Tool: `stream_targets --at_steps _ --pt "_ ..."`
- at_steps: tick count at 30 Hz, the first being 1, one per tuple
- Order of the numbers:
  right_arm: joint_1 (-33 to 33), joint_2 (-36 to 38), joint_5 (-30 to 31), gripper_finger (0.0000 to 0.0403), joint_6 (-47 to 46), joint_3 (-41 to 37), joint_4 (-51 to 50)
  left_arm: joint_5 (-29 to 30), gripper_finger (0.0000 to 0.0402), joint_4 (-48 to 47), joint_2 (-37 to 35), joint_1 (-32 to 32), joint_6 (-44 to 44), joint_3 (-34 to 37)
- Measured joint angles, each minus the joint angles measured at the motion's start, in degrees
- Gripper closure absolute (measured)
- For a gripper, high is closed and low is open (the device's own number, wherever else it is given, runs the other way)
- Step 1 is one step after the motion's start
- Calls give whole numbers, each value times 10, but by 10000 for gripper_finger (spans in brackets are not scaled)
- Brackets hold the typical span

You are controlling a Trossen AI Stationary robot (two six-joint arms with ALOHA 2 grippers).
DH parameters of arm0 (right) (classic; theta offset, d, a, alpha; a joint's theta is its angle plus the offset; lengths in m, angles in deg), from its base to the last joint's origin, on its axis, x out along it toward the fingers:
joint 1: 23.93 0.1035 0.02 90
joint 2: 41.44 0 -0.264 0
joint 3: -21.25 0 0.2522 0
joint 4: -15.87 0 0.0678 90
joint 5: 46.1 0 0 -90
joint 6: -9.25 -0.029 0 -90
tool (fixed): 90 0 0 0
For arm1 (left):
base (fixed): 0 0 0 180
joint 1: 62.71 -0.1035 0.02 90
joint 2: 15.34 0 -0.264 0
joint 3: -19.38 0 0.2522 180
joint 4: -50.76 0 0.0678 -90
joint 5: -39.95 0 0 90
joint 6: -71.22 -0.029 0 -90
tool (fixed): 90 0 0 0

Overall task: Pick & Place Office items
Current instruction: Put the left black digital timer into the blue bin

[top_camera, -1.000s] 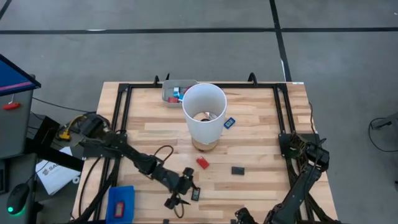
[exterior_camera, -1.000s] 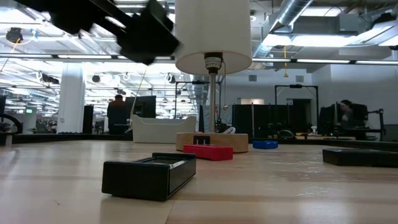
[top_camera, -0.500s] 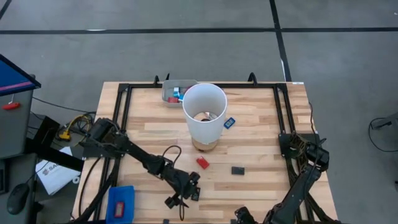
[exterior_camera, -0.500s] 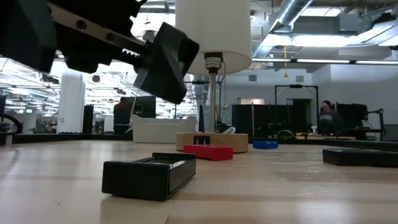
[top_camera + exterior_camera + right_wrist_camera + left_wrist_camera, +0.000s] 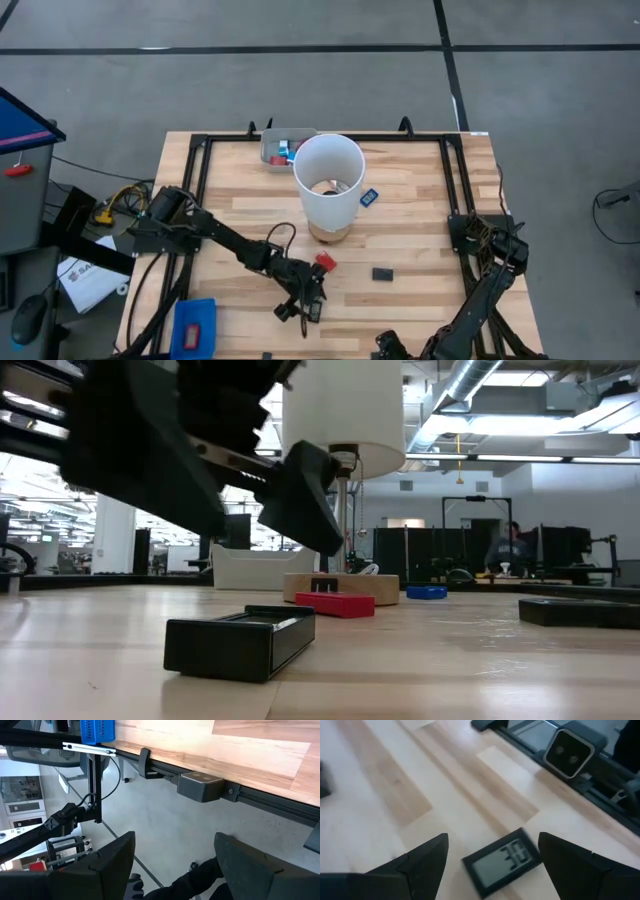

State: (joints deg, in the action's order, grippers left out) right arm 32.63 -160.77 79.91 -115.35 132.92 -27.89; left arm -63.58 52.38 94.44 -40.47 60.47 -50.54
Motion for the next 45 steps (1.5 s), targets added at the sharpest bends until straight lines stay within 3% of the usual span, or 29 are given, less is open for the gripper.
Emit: stream_targets --at_steps 9,18,28,36,41,45 --pt "-4 0 0 139 0 0 2 -74 96 -10 19 -8 0 -1" --pt "-5 0 0 139 -6 0 6 -68 96 -10 34 -5 -8 0" --pt "-5 0 0 139 -9 0 13 -56 96 -78 20 -6 33 -3" --pt "-4 0 22 139 -6 0 18 -46 96 -211 -56 4 37 10" --pt "-5 0 39 139 3 0 18 -39 96 -208 -146 38 54 74" --pt "-7 0 63 139 7 0 0 22 96 -150 -203 73 15 112"
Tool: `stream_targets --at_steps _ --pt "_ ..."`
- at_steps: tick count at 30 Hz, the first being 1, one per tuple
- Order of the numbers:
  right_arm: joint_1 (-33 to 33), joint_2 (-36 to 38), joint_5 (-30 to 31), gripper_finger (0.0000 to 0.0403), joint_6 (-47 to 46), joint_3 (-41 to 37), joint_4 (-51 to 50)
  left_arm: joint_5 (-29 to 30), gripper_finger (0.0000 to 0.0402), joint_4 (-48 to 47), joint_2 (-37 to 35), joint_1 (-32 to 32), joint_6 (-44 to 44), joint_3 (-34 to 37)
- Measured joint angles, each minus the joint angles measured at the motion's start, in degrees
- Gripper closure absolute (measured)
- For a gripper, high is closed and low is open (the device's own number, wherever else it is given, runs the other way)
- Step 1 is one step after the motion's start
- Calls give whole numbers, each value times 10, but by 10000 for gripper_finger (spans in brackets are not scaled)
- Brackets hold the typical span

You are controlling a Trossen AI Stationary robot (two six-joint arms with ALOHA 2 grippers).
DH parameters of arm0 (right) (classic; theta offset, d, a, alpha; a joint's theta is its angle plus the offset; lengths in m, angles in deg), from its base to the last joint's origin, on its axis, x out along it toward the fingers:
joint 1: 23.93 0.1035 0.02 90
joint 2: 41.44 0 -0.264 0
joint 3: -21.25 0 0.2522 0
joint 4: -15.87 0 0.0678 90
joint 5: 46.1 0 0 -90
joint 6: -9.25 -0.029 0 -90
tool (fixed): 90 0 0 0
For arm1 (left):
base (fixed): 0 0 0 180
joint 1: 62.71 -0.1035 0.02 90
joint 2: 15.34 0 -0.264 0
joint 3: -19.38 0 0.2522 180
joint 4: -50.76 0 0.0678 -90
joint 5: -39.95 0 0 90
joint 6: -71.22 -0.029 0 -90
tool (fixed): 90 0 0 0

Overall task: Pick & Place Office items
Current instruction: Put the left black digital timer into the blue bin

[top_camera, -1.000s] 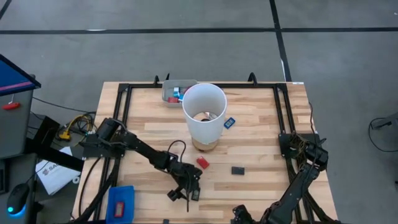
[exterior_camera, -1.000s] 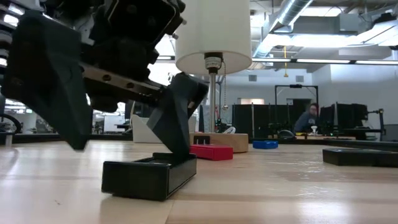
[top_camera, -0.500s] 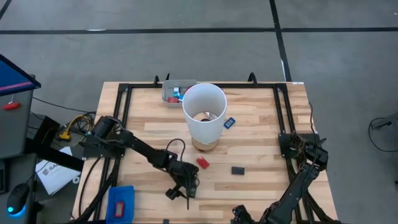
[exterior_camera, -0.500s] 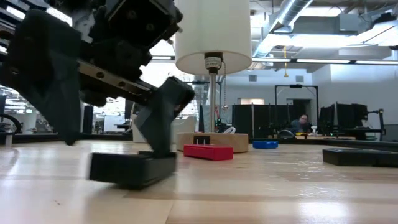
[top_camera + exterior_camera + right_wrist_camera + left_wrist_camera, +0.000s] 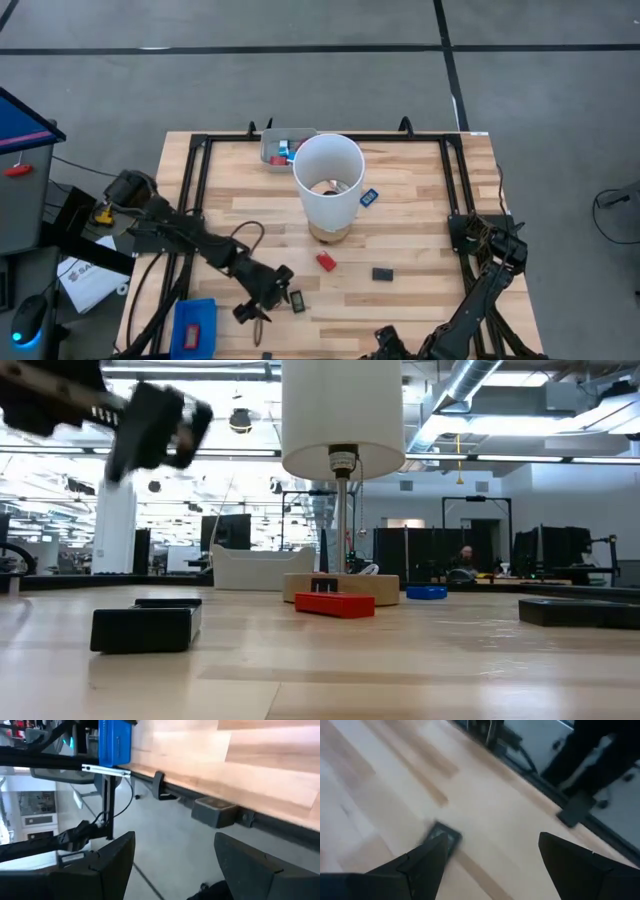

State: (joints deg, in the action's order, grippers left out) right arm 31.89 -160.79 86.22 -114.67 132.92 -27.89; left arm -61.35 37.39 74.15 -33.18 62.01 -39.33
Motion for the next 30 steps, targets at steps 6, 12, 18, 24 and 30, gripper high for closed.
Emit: stream_targets --at_steps 6,12,18,24,30 --pt "-5 0 1 139 0 0 -22 57 96 58 18 -1 -86 11" --pt "-11 0 1 139 0 0 -16 38 96 82 85 -28 -112 12" --pt "-13 0 0 139 0 0 -10 34 96 116 120 -36 -124 12" --pt "-16 0 -1 139 -2 0 -8 29 96 130 129 -43 -118 11" --pt "-18 0 -2 139 -2 0 -9 -10 96 124 150 -56 -81 11"
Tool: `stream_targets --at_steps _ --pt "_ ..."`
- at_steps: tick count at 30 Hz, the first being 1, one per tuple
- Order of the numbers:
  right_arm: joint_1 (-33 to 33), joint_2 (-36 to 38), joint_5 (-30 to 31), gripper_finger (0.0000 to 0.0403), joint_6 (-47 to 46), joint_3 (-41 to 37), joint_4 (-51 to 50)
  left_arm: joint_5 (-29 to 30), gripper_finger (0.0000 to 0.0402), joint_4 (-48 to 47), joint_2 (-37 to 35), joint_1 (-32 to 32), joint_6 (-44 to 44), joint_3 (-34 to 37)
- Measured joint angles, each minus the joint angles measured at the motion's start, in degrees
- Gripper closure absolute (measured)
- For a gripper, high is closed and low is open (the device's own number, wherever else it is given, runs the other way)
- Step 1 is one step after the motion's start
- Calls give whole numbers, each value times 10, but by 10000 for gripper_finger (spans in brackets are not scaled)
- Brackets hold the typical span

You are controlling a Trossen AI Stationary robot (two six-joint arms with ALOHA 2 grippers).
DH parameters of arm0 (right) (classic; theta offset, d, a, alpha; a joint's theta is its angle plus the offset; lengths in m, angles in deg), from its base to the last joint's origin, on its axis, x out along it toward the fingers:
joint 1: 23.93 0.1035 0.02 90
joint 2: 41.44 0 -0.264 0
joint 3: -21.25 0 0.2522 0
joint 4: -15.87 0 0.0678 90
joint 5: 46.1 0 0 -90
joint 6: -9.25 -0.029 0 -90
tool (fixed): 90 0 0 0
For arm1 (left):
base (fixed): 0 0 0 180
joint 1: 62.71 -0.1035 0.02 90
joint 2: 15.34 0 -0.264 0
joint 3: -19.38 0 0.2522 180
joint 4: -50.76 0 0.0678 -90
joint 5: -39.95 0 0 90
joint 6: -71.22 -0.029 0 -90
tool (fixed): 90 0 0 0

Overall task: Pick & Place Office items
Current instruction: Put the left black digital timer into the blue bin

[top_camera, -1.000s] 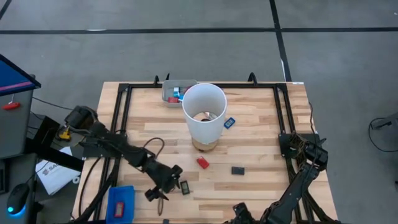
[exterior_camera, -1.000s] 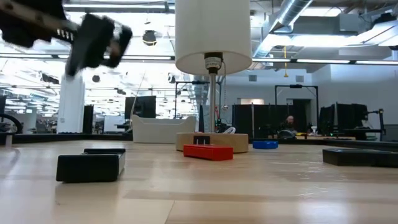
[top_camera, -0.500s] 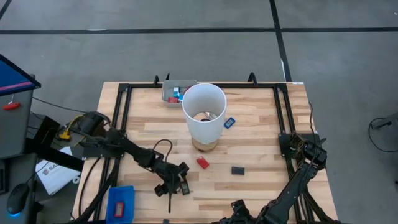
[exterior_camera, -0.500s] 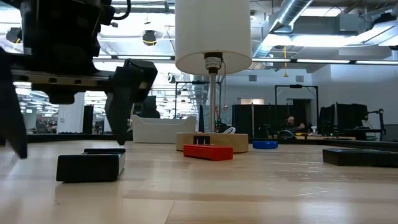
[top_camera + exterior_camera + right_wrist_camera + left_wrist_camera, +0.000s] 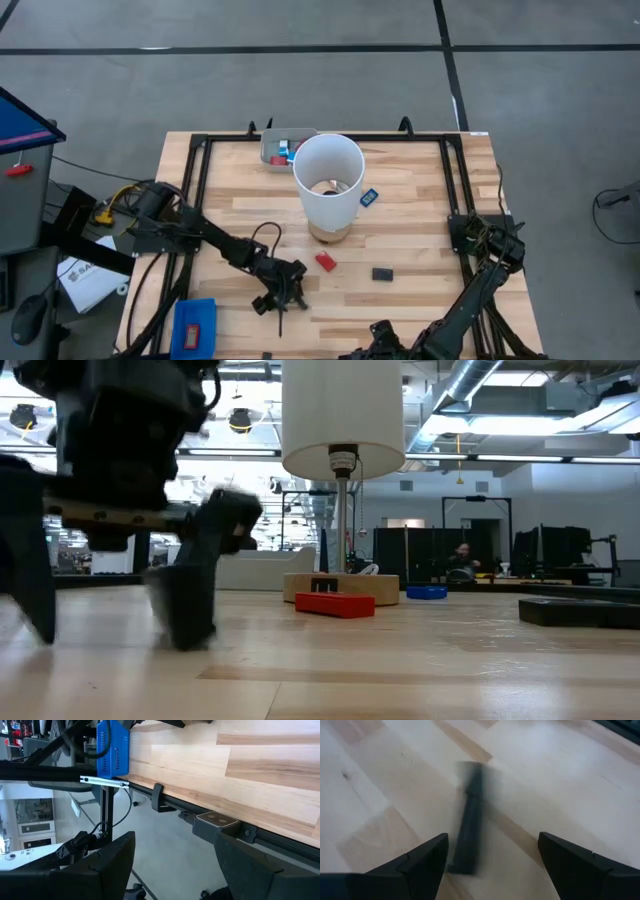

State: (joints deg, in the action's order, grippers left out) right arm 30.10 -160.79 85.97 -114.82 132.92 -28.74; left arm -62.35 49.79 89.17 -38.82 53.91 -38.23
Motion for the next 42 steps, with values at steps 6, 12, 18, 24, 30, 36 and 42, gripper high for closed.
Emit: stream_targets --at_steps 6,12,18,24,30,36,42 --pt "-1 0 0 139 0 0 0 -11 104 -1 4 -2 34 -1" --pt "-2 0 0 139 2 0 -2 -13 146 8 0 3 116 0" --pt "-2 0 0 139 3 0 -4 -23 198 17 0 5 166 0" --pt "-2 0 0 139 6 0 -4 -14 247 21 0 5 209 0" --pt "-2 0 0 139 12 0 -4 1 299 22 0 5 258 0" --pt "-2 0 0 139 15 0 -3 7 346 10 -13 6 293 1" --pt "-2 0 0 139 21 0 -4 57 333 -52 -84 17 312 1"
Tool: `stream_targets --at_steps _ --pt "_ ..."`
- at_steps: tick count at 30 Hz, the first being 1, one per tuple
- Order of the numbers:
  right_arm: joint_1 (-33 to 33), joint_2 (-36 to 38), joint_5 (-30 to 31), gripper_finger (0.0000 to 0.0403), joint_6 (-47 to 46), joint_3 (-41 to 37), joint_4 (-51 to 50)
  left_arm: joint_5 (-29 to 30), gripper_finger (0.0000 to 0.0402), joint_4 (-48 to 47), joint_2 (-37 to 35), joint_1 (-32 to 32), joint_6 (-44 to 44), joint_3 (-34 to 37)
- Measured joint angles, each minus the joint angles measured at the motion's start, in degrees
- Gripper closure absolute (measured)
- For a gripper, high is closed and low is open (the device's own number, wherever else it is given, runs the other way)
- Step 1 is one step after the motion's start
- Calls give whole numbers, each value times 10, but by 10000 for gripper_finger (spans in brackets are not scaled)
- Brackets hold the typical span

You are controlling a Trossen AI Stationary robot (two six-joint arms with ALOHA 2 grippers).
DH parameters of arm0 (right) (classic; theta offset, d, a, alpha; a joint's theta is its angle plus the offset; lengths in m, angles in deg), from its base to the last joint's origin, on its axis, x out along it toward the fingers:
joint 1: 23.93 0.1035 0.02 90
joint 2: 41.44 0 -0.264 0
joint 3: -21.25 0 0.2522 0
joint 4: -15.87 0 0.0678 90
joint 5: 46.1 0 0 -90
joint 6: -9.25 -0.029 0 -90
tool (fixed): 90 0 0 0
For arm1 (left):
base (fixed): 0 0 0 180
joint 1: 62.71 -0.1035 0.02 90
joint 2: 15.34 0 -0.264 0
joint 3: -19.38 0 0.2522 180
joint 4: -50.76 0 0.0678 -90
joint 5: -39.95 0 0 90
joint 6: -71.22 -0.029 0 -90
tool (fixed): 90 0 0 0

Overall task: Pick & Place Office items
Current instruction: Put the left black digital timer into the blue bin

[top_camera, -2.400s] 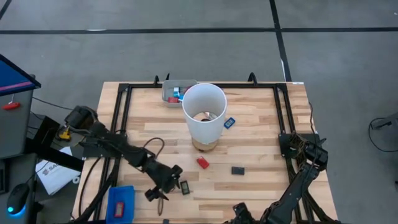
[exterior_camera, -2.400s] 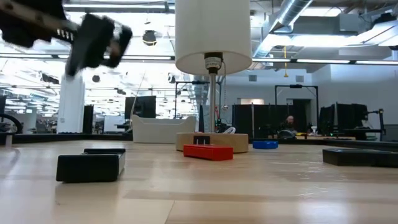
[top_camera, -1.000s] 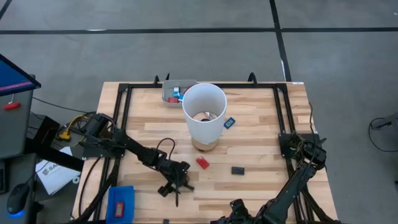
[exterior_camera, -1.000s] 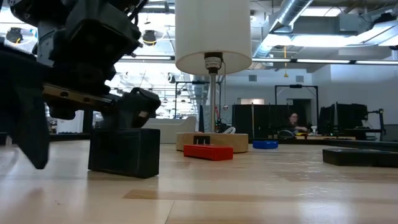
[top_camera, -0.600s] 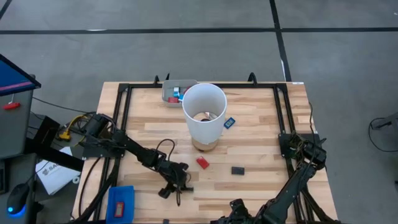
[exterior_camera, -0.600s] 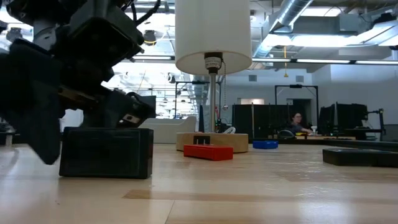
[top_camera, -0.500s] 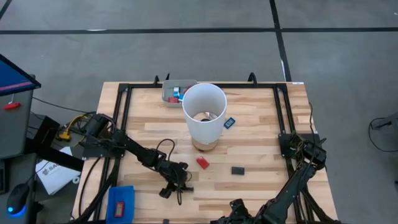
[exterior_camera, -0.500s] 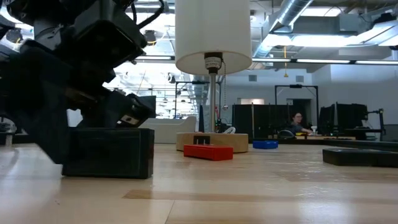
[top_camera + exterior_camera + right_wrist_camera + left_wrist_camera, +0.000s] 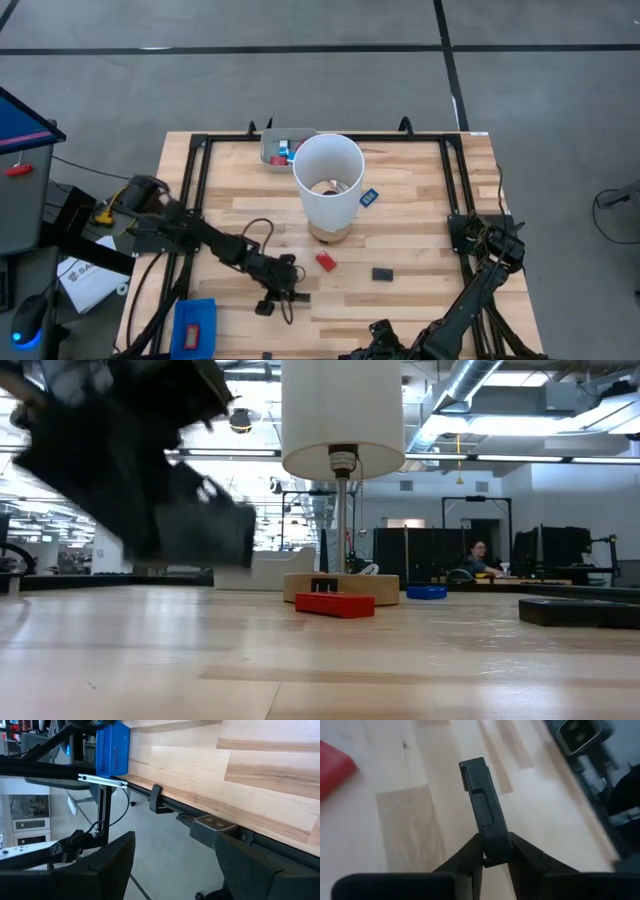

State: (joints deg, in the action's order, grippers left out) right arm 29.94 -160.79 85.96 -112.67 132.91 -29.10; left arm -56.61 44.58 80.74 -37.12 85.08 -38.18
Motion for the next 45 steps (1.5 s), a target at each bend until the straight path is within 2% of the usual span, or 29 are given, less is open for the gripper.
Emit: stream_targets --at_steps 3,8,13,17,21,27,31,36,45 --pt "0 0 0 139 5 0 1 12 329 -77 -66 15 2 0" --pt "0 0 3 139 14 0 0 15 345 -232 -194 61 45 0" --pt "0 0 8 139 26 0 -1 28 331 -331 -301 141 146 0" --pt "-1 0 25 139 34 0 0 48 334 -372 -340 214 246 0" --pt "-1 0 31 139 35 0 0 51 345 -388 -340 283 324 0" --pt "-1 0 32 139 34 0 2 57 322 -414 -319 374 422 0" --pt "-1 0 32 139 34 0 3 68 331 -417 -302 421 470 0" --pt "-1 0 32 139 34 0 0 71 341 -423 -276 457 522 0" --pt "-2 0 32 139 34 0 -1 71 289 -425 -231 483 572 0"
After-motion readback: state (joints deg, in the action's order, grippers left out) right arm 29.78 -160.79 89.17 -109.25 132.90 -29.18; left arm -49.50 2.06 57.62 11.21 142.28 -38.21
